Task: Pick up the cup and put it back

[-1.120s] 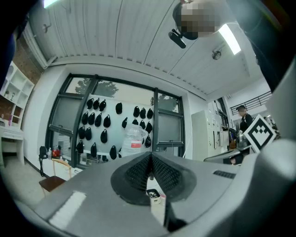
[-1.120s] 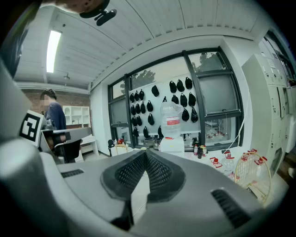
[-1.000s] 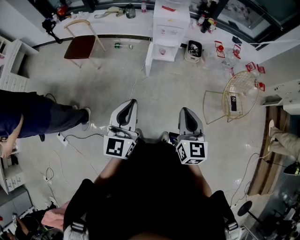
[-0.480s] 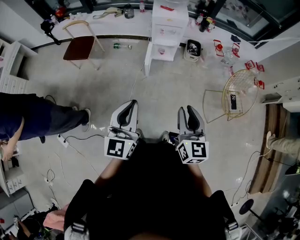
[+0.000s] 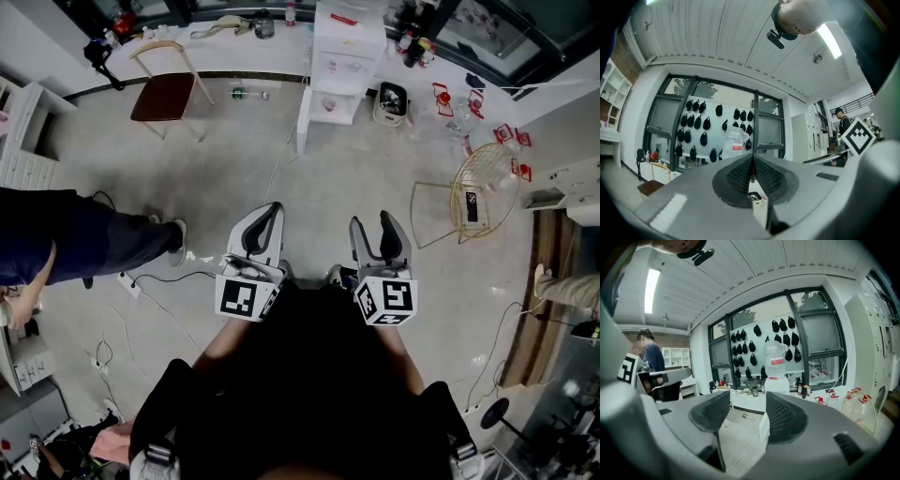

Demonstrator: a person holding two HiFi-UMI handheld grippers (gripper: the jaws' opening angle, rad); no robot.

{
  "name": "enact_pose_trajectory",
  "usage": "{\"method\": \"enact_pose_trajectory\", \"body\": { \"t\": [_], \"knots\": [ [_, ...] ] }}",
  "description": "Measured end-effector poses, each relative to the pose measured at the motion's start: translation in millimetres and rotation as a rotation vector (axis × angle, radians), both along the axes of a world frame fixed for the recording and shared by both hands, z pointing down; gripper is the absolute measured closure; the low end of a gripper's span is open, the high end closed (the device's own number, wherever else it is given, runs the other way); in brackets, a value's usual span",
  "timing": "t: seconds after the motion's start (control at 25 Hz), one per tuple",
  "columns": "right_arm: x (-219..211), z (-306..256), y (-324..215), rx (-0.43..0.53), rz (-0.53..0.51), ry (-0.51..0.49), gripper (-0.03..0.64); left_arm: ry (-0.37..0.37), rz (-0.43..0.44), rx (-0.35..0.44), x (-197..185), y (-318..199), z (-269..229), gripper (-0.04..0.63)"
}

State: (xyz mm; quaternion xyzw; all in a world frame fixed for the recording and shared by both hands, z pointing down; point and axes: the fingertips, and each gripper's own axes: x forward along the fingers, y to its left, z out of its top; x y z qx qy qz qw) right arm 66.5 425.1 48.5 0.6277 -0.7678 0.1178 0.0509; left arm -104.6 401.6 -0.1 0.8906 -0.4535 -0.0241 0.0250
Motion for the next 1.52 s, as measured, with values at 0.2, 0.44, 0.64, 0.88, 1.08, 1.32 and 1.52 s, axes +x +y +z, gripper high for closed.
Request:
{"method": "enact_pose_trajectory", "body": {
  "t": [0.2, 0.44, 0.64, 0.88, 1.08, 1.32, 1.52],
  "knots": [
    [-18, 4, -8, -0.014, 0.035, -0.002, 0.385, -0.005, 0.029, -0.024, -22, -7, 9, 0.588],
    [-39, 13, -14, -0.034, 0.072, 0.008, 0.388, -0.003, 0.081, -0.024, -45, -20, 16, 0.588],
    [-45, 26, -34, -0.071, 0.08, 0.005, 0.388, 0.008, 0.087, -0.057, -48, -43, 25, 0.588],
    [-24, 42, -96, -0.065, 0.062, -0.007, 0.388, 0.027, 0.071, -0.073, -28, -94, 35, 0.588],
    [3, 52, -172, -0.05, 0.03, -0.001, 0.39, 0.01, 0.049, -0.068, -4, -154, 39, 0.588],
    [48, 60, -276, -0.056, 0.0, 0.001, 0.388, -0.023, -0.005, -0.059, 31, -245, 32, 0.588],
    [70, 74, -337, -0.071, -0.051, 0.008, 0.388, -0.028, -0.035, -0.054, 62, -289, 33, 0.588]
  ]
}}
